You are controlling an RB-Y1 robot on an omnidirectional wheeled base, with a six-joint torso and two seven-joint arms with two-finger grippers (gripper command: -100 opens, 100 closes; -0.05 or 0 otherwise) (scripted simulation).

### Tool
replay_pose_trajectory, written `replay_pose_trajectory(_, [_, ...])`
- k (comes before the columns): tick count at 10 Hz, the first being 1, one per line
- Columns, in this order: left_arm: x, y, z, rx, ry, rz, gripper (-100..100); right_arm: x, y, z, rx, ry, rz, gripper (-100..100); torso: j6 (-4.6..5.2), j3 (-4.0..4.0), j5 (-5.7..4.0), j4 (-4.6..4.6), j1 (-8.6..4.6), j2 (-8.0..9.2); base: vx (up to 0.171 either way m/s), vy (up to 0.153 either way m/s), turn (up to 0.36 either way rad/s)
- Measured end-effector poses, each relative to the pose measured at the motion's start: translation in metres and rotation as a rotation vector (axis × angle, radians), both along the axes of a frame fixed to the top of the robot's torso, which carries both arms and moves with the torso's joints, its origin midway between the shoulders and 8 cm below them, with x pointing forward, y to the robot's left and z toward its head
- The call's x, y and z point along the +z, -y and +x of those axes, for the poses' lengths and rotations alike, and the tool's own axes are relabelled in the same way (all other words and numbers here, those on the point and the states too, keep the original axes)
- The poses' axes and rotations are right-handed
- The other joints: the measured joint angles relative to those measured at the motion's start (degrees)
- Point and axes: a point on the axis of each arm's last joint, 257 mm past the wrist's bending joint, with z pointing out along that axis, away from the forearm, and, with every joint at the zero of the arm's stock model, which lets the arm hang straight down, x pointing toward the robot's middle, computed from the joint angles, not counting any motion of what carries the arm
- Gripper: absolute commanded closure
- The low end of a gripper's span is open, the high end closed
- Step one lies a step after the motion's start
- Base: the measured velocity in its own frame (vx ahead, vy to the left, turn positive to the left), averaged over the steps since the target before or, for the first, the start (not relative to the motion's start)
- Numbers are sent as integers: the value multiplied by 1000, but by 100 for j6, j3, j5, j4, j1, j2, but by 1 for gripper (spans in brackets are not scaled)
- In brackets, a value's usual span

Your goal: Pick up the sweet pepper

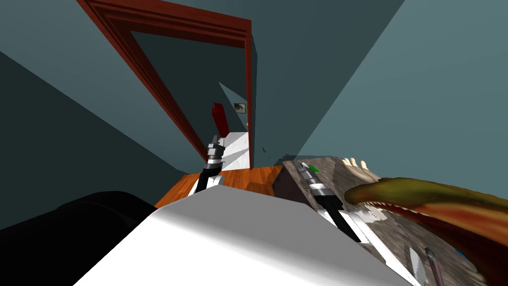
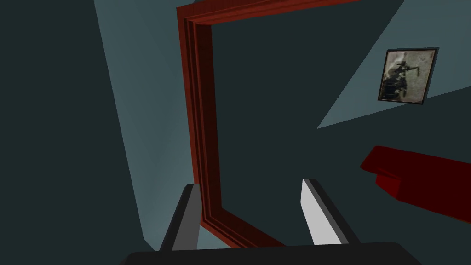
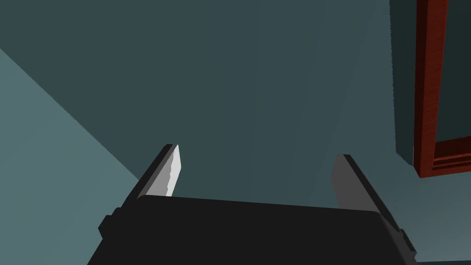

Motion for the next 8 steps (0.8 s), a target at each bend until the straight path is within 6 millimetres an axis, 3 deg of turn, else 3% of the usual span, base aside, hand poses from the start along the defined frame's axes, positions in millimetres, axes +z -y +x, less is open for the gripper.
replay_pose_trajectory(3, [0,0,0,0,0,0,0,-16,21,-2,-21,-49,-176,-100,0,9,-2,3,-13,15,68,82,-1])
replay_pose_trajectory(6, [0,0,0,0,0,0,0,-48,57,-4,-50,-128,-412,-100,0,-1,0,-1,-1,-1,99,106,-22])
replay_pose_trajectory(8, [0,0,0,0,0,0,0,-56,69,-3,-56,-156,-503,-100,1,7,-2,2,-11,12,74,94,-37])
